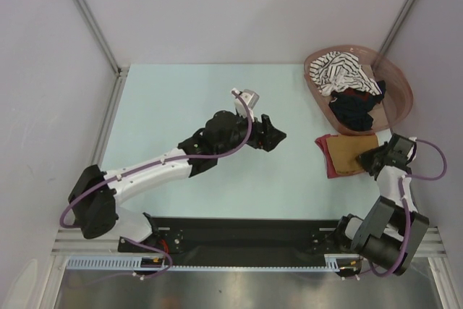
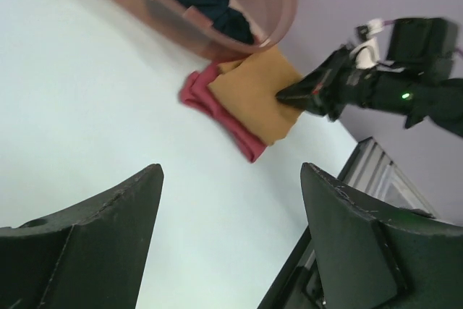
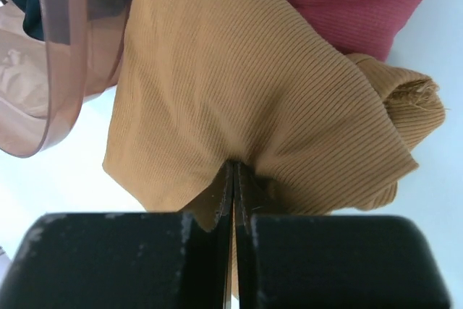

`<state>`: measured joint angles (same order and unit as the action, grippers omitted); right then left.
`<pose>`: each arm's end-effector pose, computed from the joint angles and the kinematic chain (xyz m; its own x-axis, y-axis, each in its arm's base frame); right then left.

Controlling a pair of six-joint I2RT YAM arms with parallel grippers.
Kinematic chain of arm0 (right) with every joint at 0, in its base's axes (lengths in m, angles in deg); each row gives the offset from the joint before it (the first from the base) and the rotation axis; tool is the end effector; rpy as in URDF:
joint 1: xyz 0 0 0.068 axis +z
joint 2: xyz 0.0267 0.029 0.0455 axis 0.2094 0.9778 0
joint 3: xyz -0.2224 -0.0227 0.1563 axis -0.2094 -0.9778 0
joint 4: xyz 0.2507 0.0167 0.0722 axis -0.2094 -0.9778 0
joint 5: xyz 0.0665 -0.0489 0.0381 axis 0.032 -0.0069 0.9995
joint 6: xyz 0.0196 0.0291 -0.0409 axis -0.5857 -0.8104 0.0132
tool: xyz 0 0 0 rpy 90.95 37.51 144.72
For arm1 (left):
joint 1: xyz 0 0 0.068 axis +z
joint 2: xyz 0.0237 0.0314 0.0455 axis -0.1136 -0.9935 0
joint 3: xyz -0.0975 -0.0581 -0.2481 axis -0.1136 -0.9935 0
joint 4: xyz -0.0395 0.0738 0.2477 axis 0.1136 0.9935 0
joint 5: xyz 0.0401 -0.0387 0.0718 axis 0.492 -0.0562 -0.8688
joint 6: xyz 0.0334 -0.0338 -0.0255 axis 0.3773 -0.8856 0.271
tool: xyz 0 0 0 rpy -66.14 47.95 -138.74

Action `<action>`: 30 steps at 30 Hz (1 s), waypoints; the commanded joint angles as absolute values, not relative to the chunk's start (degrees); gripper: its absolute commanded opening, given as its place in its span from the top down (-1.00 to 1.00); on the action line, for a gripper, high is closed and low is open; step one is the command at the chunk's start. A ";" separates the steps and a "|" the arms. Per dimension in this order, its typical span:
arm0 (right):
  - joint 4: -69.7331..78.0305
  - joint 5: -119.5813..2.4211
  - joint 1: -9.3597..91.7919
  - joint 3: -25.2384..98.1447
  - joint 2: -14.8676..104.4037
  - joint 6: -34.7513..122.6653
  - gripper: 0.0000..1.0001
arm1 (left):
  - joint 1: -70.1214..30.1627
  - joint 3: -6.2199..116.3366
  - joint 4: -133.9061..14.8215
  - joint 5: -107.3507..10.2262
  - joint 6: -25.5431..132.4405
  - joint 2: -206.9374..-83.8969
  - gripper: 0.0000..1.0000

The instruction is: Fold and stack the tank tops

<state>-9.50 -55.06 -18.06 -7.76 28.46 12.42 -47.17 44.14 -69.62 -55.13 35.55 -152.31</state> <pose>0.1926 -0.1038 0.1874 -0.2650 0.8579 -0.4402 0.6941 0.4866 0.5305 0.2024 -0.2771 0.3262 -0.4843 -0.1715 -0.8580 0.6714 0.5560 -0.4901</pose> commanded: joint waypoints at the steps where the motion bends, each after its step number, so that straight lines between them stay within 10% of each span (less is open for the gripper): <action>1: -9.40 -59.01 -18.06 -3.15 27.15 14.91 1.00 | -45.78 40.65 -67.82 -59.36 36.29 -146.14 -0.64; 11: -13.19 -56.48 -2.17 0.90 9.84 22.29 -0.50 | -44.90 31.59 -52.45 -77.28 36.73 -126.45 -0.99; 12: -12.92 -56.03 0.03 0.90 9.31 22.73 -0.99 | -44.90 30.97 -51.38 -78.35 36.90 -124.17 -1.00; 23: 2.00 -69.73 39.21 -5.32 15.27 29.76 -0.99 | -33.92 17.62 -46.89 -75.80 31.46 -118.88 -0.99; 30: 19.60 -69.83 43.73 -15.89 18.35 32.14 -1.00 | -33.29 9.27 -49.79 -81.61 34.17 -110.98 -1.00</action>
